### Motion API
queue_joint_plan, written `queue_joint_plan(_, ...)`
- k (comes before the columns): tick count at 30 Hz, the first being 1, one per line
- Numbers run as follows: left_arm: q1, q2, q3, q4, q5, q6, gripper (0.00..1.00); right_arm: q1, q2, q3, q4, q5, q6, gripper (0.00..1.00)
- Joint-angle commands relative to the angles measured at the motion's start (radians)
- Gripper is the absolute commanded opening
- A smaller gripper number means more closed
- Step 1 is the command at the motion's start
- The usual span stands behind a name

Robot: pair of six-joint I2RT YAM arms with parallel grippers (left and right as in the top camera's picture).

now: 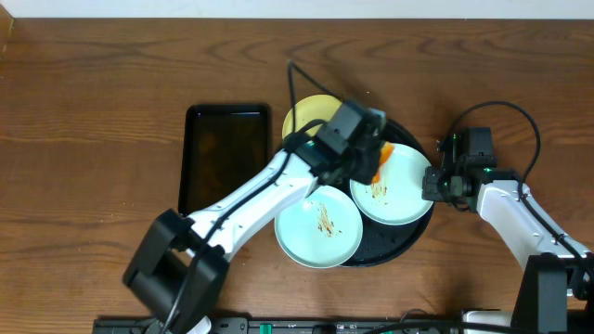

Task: Clean dirty plates on tray and stack at the side
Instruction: 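Scrub the right pale green plate with the sponge in the left gripper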

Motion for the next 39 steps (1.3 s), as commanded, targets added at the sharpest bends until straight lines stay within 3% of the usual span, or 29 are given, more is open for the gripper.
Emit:
queue_joint_plan(1,-0.019,0.053,0.06,0.001,0.049,-0.019,0.07,0.003,0.015,-0.002,-0.011,-0.013,0.004,0.01)
queue_joint_plan(9,-0.034,0.182,0.06,0.063,0.169,-0.136,0.07,0.003,0.015,-0.002,-0.011,-0.013,0.004,0.01)
queue_joint_plan(13,-0.037,0.238,0.06,0.101,0.28,-0.151,0.07,0.003,0.015,-0.002,-0.011,-0.013,0.004,0.01)
queue_joint_plan(20,-0.051,0.306,0.06,0.094,0.299,-0.152,0.07,0.003,0.015,-0.002,-0.011,-0.013,0.004,0.01)
queue_joint_plan(22,-0.051,0.317,0.059,0.068,0.24,-0.146,0.07,0.003,0.015,-0.002,-0.012,-0.013,0.004,0.01)
queue_joint_plan(26,-0.048,0.318,0.059,-0.045,-0.122,-0.147,0.07,0.003,0.015,-0.002,-0.015,-0.013,0.004,0.01)
queue_joint_plan(29,-0.047,0.317,0.059,-0.068,-0.271,-0.146,0.07,0.003,0.015,-0.002,-0.019,-0.013,0.004,0.01)
queue_joint_plan(39,-0.047,0.235,0.092,-0.05,-0.339,-0.104,0.07,0.003,0.015,-0.002,-0.029,-0.013,0.004,0.01)
